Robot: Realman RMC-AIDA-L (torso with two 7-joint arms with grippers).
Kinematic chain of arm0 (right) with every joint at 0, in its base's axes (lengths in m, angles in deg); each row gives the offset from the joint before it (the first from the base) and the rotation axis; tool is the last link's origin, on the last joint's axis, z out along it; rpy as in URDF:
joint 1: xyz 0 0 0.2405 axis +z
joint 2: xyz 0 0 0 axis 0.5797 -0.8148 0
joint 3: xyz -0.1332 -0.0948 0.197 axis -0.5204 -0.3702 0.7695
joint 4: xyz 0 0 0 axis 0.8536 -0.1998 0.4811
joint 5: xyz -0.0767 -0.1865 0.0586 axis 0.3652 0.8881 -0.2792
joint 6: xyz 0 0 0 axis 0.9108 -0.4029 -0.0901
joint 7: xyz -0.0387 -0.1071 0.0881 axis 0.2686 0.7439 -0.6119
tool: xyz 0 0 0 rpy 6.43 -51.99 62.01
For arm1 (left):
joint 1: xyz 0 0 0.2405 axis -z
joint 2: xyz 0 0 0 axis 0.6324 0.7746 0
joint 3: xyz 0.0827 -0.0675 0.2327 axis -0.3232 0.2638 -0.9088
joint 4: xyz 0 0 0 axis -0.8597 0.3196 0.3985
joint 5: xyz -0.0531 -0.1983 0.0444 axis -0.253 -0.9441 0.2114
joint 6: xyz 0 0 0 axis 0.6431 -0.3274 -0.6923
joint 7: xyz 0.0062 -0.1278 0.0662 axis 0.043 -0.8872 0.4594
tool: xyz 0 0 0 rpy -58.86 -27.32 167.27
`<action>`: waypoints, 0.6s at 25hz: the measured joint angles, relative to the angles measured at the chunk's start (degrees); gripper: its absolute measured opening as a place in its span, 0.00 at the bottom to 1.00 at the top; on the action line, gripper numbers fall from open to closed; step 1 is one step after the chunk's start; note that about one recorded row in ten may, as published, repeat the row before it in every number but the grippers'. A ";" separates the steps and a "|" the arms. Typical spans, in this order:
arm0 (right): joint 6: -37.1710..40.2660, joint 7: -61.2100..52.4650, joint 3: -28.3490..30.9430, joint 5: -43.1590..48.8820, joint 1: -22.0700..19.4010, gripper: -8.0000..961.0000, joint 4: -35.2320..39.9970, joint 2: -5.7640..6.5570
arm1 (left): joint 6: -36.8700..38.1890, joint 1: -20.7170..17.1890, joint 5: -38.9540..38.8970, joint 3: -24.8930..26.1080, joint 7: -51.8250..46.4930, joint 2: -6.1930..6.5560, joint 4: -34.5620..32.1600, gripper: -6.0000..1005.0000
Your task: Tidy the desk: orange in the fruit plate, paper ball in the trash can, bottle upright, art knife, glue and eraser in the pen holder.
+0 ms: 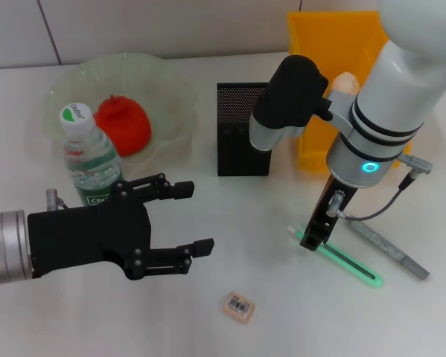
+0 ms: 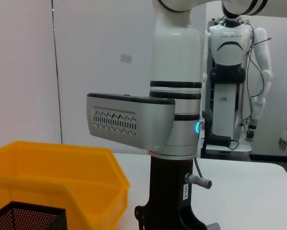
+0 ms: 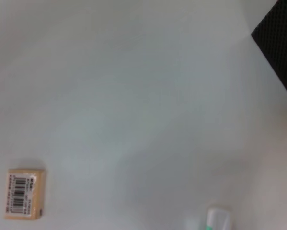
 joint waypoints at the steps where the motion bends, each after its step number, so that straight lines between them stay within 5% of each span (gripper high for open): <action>1: 0.00 0.00 0.00 0.00 0.00 0.47 0.00 0.00 | 0.00 -0.06 0.00 0.00 0.15 0.00 0.02 0.81; 15: -0.74 -1.16 -1.40 -0.62 0.33 0.35 -1.43 -0.08 | 0.27 -0.08 -0.25 0.00 0.33 0.00 0.05 0.81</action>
